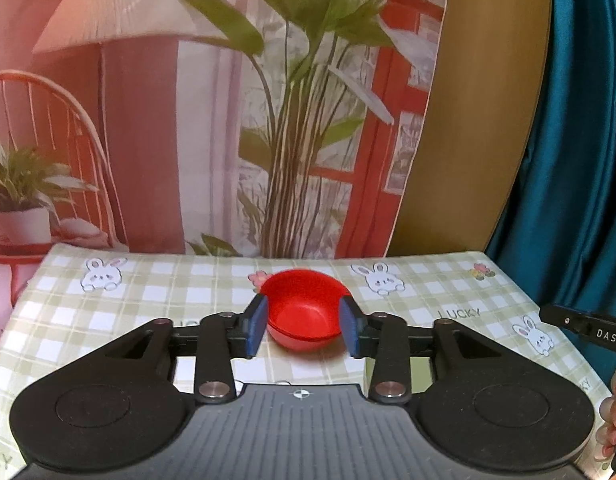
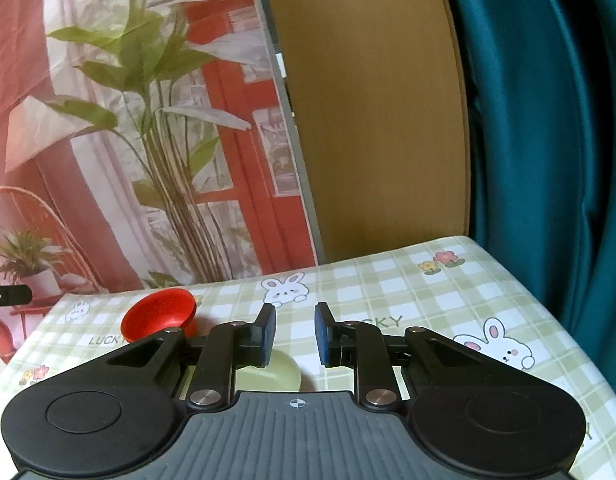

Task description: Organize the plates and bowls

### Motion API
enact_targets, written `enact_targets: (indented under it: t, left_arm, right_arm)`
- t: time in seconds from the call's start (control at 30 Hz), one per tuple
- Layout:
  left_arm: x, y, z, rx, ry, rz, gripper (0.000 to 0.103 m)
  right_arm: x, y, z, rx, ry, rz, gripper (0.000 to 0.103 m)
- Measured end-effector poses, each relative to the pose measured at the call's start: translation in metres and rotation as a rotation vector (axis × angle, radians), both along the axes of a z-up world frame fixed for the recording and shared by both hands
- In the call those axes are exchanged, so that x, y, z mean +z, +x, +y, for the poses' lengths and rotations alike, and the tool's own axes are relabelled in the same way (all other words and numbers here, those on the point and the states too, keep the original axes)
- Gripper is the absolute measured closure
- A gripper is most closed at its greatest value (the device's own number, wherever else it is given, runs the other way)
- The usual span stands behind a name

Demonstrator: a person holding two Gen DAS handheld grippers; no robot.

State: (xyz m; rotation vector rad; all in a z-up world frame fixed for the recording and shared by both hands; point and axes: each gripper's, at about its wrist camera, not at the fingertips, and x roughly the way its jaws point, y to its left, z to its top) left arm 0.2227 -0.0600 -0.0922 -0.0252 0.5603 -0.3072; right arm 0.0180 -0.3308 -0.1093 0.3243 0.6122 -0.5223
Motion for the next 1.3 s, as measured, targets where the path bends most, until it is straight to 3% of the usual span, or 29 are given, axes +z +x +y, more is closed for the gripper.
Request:
enact_targets:
  t: [0.93, 1.3]
  left_arm:
    - [-0.084, 0.054, -0.083, -0.196, 0.108, 0.199, 0.06]
    - [-0.115, 0.066, -0.092, -0.233, 0.162, 0.283, 0.06]
  right_arm:
    - [-0.074, 0.02, -0.02, 0.048, 0.132, 0.146, 0.081]
    - [-0.098, 0.036, -0.016, 0.076, 0.202, 0.193, 0.082]
